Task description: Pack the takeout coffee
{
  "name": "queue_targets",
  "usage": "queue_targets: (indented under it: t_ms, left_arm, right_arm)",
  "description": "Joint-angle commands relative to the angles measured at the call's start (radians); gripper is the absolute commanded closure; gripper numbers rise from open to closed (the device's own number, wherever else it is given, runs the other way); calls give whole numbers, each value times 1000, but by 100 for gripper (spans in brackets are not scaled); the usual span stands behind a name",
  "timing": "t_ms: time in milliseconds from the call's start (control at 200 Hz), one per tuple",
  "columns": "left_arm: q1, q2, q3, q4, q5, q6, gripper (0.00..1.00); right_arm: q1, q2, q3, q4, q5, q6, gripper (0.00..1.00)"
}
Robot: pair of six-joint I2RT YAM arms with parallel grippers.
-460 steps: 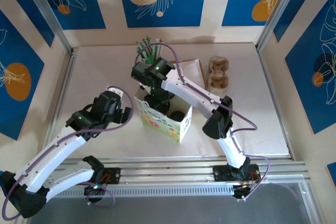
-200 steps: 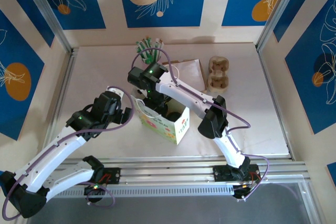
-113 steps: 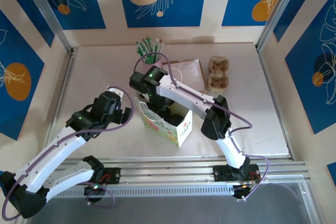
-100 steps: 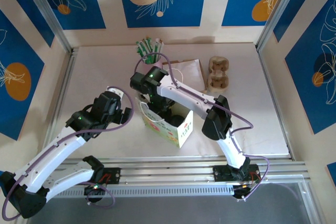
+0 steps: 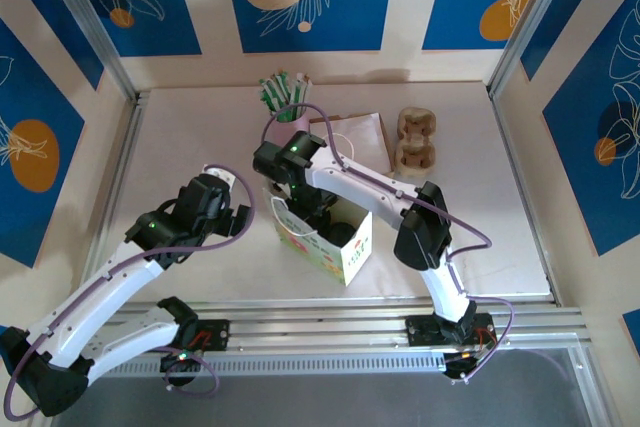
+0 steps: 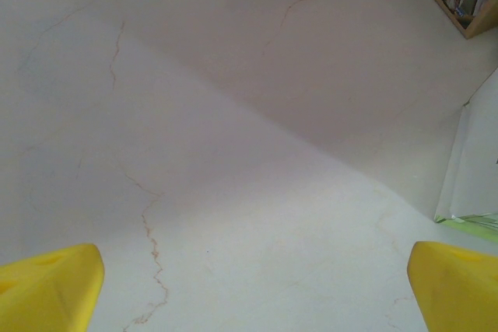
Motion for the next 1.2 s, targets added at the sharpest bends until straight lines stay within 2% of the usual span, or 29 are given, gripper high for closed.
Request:
queue_targets:
  t_ms: [0,350,1195]
  left_arm:
    - [12,-14,-10,-1,4,9,0]
    - [12,-11,-10,0,4,10,0]
    - [12,-7,-10,1,6,12,0]
  right_arm:
    - [5,9,-56,-41,-25,27,34]
    - [6,-5,-119,0,-27,41,34]
    - [7,-13,-117,9,-5,49,27]
